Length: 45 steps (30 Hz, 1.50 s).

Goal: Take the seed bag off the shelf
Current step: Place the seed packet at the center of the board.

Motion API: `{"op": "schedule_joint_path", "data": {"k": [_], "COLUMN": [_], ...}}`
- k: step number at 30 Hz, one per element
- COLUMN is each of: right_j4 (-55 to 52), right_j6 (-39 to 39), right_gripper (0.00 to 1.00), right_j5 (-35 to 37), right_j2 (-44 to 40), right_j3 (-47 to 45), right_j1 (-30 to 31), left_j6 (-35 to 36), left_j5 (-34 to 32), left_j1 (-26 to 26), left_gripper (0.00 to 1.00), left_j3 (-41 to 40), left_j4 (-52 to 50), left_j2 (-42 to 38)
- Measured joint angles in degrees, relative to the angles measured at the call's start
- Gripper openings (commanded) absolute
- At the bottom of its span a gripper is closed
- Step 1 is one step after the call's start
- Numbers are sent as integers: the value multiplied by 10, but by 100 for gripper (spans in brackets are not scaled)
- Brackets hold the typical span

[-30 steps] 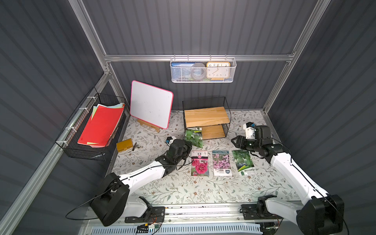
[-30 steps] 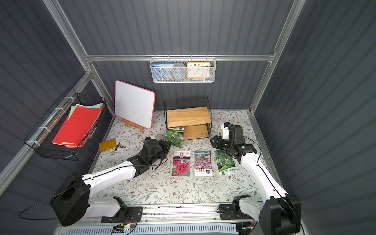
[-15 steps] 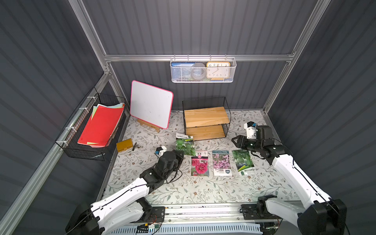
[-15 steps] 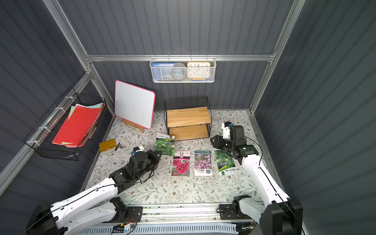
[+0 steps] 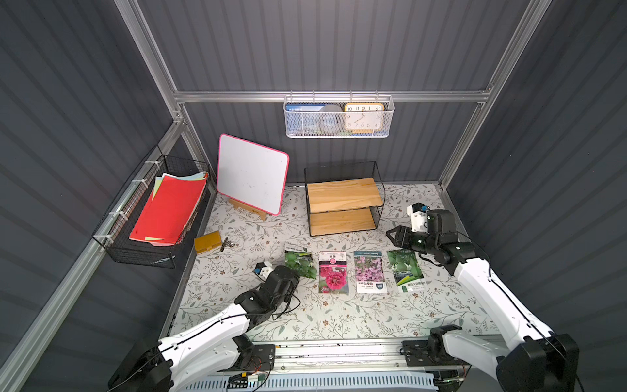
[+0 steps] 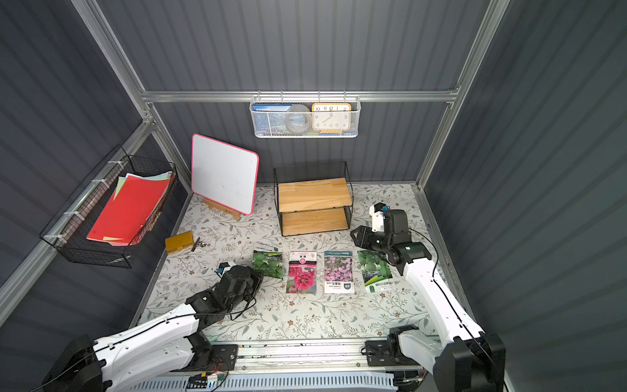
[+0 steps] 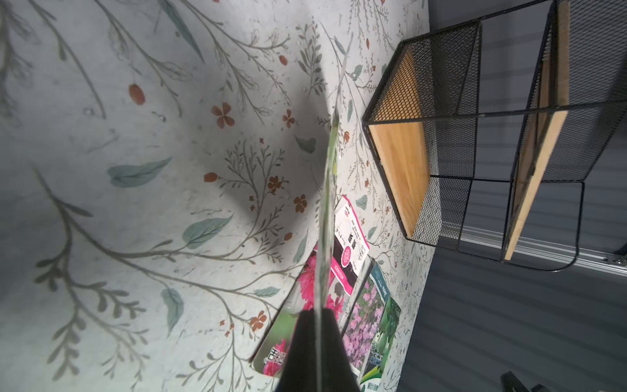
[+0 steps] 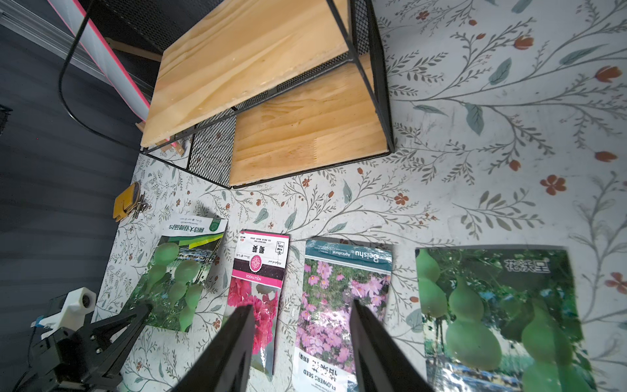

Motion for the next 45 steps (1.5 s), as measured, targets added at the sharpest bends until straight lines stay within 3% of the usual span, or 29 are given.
{"op": "schedule_joint_path", "data": {"k": [9,22,29,36,42,43,45], "right_j4": [0,0,0,0,0,0,0], "right_j6": [0,0,0,0,0,0,0], "right_gripper": [52,52,52,52,52,52,52], "right_j5": [-1,-3,-3,-3,-4,-5,-5], "right_j2": [1,4,4,4,4,4,4], "right_j3": [-1,-5,-7,-7,-7,-7,-7], "right_j1": [0,0,0,0,0,0,0], "left_j6": [10,12,3,1,-5,-7,-10], "left_j5": [-9,11,0,-6,-9,-10,-9], "left_j1": [0,0,0,0,0,0,0], "left_gripper": [0,2,37,49,94,100,100], "left_j3": [0,-18,-18,-14,2,4,8], "left_j4": [-36,-14,-42,-61,-61,-60,-62], "left_j2": [1,89,83,86,86,85,83]}}
